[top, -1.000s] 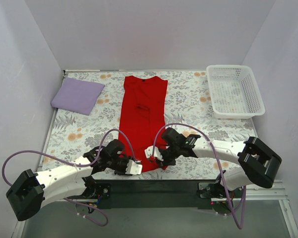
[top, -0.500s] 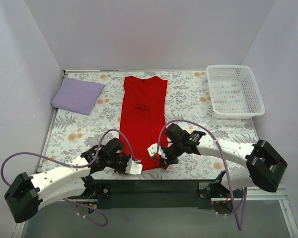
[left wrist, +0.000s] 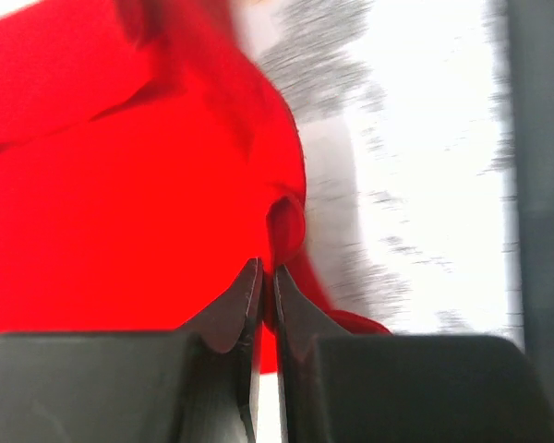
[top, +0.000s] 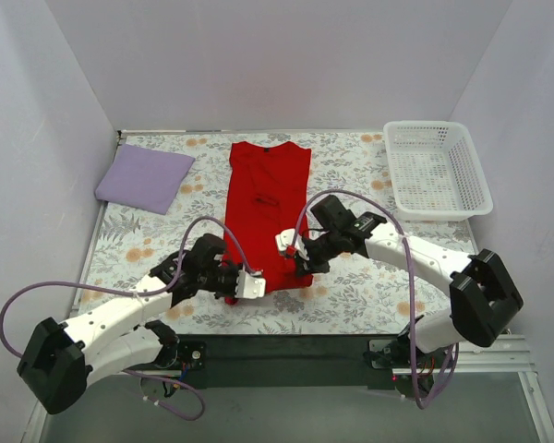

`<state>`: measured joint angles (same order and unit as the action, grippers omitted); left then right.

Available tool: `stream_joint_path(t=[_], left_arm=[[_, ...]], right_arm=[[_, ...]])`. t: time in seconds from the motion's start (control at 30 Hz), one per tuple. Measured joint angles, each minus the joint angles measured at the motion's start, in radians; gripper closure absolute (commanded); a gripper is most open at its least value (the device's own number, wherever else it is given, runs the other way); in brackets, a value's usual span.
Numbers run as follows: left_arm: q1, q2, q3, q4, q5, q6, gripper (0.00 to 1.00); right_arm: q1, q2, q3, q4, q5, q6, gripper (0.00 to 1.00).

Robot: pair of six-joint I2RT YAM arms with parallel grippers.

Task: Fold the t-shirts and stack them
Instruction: Fold the tshirt

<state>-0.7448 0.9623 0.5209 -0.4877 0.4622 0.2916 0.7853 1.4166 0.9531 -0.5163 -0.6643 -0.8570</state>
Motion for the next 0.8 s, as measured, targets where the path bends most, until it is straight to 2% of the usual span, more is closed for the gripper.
stream_joint_path(t=[0.17, 0.4, 0.6, 0.8], left_arm=[[0.177, 0.128, 0.048, 0.1, 0.062, 0.039, 1.0], [0.32, 0.38, 0.188, 0.293, 0.127, 0.061, 1.0], [0.385, 0.562, 0.312, 0.415, 0.153, 0.065, 1.0], [0.429, 0.675, 0.39, 0.52, 0.169, 0.068, 1.0]], right_arm=[[-0.079, 0.101, 0.089, -0.012, 0.01, -0.011, 0.99], [-0.159, 0.282, 0.28, -0.016, 0.034, -0.009, 0.99], [-0.204, 0.406, 0.41, -0.016, 0.085, 0.004, 0.99], [-0.255, 0.506, 0.56, -0.017, 0.117, 0.027, 0.99]])
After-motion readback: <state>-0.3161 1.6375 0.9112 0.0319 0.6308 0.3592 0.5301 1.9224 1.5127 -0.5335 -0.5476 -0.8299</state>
